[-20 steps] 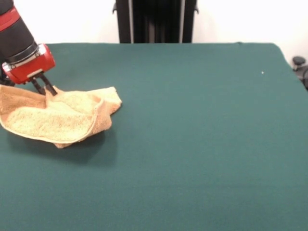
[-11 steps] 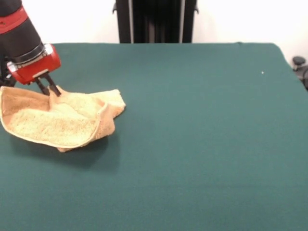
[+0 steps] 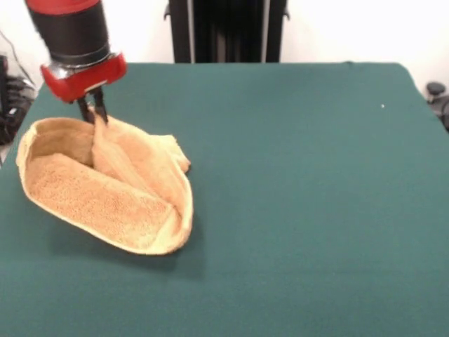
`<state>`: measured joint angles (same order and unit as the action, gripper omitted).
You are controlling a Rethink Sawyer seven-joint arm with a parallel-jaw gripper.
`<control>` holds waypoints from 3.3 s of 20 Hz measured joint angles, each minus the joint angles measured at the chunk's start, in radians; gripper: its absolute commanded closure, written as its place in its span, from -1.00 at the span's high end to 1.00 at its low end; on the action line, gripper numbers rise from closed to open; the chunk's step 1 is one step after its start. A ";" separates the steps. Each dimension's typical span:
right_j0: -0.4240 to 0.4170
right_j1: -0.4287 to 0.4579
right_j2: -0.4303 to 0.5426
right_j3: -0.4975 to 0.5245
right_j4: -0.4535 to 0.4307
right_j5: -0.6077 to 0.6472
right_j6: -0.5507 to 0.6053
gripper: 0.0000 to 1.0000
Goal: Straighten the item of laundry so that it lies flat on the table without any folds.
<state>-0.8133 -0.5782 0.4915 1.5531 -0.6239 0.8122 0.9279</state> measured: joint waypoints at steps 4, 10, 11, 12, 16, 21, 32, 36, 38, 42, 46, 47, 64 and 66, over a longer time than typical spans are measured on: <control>0.102 -0.054 -0.045 0.001 0.049 0.001 0.002 -1.00; 0.212 -0.093 -0.113 0.001 0.112 0.001 0.030 -1.00; 0.223 -0.094 -0.122 0.001 0.119 0.001 0.035 -1.00; 0.228 -0.095 -0.126 0.001 0.122 0.001 0.038 -1.00; 0.264 -0.096 -0.165 0.001 0.146 0.001 0.047 -1.00; 0.273 -0.095 -0.207 0.001 0.182 0.001 0.047 -1.00; 0.276 -0.092 -0.270 0.002 0.275 0.001 0.050 -1.00; 0.285 -0.096 -0.286 0.013 0.349 0.001 0.070 -1.00; 0.300 -0.102 -0.298 0.032 0.398 -0.002 0.099 -1.00; 0.322 -0.112 -0.310 0.060 0.438 -0.021 0.136 -1.00; 0.362 -0.114 -0.317 0.102 0.479 -0.079 0.184 -1.00; 0.371 -0.114 -0.318 0.112 0.487 -0.095 0.195 -1.00; 0.409 -0.109 -0.317 0.237 0.618 -0.215 0.262 -1.00; 0.416 -0.110 -0.319 0.237 0.621 -0.215 0.262 -1.00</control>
<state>-0.3976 -0.6878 0.1726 1.7900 -0.0029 0.5970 1.1903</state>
